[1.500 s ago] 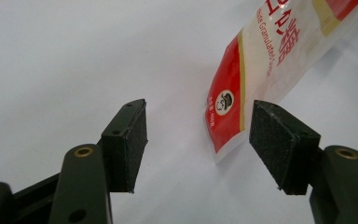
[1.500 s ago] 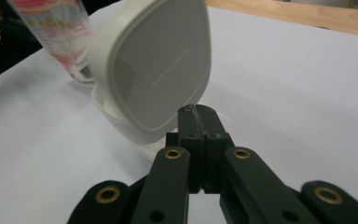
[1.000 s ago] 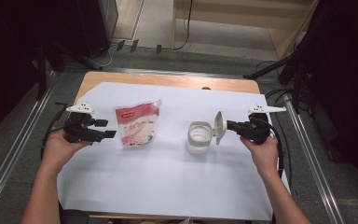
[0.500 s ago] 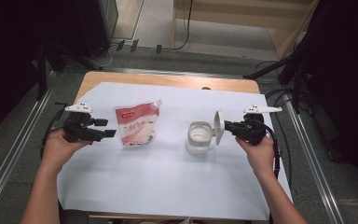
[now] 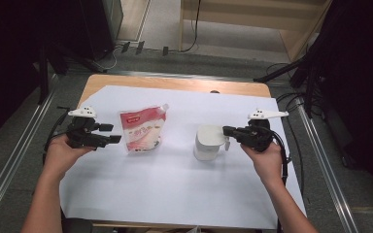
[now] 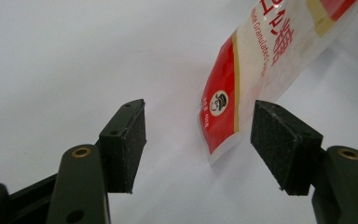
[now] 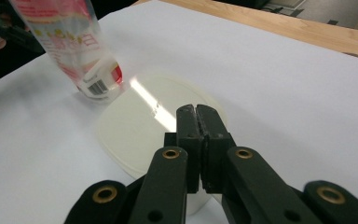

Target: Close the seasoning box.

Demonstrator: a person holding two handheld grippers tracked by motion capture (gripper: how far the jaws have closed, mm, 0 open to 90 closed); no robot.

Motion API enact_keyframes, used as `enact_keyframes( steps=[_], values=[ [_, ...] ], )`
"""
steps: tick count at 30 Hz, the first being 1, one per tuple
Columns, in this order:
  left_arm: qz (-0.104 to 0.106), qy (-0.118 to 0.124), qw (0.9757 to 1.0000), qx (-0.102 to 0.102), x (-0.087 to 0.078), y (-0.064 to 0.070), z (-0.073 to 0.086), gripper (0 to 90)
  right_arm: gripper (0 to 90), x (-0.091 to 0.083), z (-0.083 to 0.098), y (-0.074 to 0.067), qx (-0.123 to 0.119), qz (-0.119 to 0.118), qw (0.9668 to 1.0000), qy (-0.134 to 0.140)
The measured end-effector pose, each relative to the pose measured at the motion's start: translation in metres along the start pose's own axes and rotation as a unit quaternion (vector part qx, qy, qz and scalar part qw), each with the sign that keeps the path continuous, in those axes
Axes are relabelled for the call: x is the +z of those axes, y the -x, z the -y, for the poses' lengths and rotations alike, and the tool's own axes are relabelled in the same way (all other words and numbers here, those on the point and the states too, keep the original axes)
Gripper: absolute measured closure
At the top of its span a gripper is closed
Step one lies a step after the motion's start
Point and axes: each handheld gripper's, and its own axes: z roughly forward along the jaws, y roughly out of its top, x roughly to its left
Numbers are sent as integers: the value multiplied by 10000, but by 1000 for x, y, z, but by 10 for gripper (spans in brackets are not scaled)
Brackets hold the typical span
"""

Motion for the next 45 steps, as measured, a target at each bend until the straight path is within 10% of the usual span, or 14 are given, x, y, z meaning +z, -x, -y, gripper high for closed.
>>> enact_keyframes(
  steps=[20,45],
  values=[
    [-61,-85,9999,39,2,1,0,366,615,-7,2,2,-154,36,9999,51],
    [-76,-79,9999,46,1,1,1,363,429,-33,30,33,125,616,9978,203]
  ],
)
